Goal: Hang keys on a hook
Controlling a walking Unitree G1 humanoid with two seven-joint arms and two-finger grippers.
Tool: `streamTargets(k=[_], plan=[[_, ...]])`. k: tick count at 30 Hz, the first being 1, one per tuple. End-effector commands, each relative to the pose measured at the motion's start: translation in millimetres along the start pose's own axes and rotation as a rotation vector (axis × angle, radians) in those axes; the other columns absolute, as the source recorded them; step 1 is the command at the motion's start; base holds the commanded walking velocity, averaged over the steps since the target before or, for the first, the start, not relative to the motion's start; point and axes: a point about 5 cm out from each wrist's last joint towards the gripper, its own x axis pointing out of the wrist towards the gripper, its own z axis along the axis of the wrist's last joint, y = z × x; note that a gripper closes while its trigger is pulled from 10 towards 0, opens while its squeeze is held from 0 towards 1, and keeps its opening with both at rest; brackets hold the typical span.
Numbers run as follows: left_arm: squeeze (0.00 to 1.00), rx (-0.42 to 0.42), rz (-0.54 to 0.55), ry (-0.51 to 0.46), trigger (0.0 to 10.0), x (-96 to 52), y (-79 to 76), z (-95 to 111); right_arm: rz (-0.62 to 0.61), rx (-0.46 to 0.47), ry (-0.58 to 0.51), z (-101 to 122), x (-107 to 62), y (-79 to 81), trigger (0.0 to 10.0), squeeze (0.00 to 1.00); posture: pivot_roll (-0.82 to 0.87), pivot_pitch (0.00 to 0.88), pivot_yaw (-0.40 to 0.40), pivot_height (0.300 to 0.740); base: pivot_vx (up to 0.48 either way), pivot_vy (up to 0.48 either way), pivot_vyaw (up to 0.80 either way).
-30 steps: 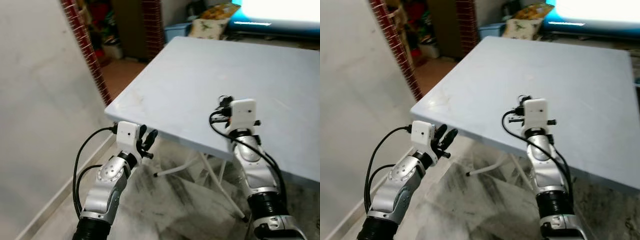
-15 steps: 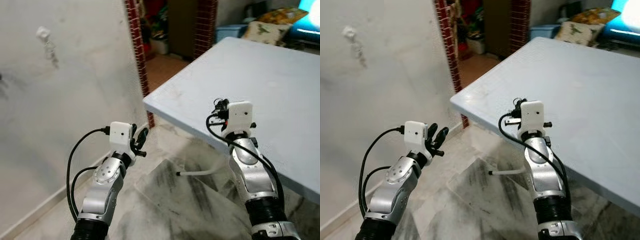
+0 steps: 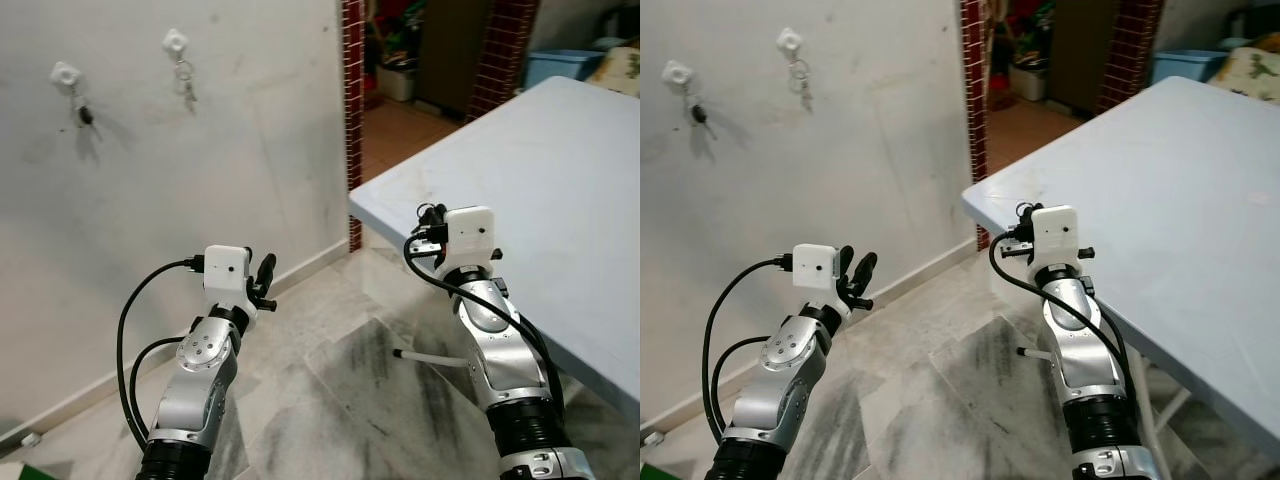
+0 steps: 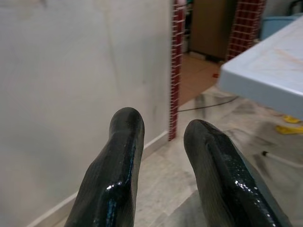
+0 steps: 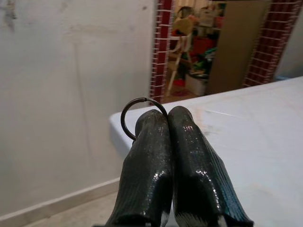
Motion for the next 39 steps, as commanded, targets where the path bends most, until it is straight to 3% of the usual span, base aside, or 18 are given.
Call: streamTargets(k=[1,13,26,31,39], plan=[[0.00,0.010,0.023,0.011,10.0,-2.0,4.9,-4,0.022,0.007,-0.037,11,1.4,6.1,10.0,0.00,-0.07,0.000,0.100,0.740,0.000,0.000,0.80],[0.00,-0.024,0.105,-0.004,10.0,-7.3,8.3,-9,0.108,-0.005,-0.029,13,4.5,18.0,10.0,0.00,-0.04,0.000,0.023,0.740,0.000,0.000,0.80],[0.00,-0.007,0.148,-0.019,10.0,-7.8,17.7,-5,0.146,0.012,-0.029,12,5.4,30.4,10.0,0.00,-0.01,0.000,0.013,0.740,0.000,0.000,0.80],[0.00,0.018,0.134,-0.028,10.0,-7.6,18.7,-5,0.143,0.027,-0.028,12,6.0,33.3,10.0,0.00,0.00,0.000,0.019,0.740,0.000,0.000,0.20],[0.00,-0.046,0.079,-0.013,10.0,-5.2,14.7,-5,0.127,0.036,-0.025,9,5.8,33.5,10.0,0.00,-0.01,0.000,0.050,0.740,0.000,0.000,0.00]])
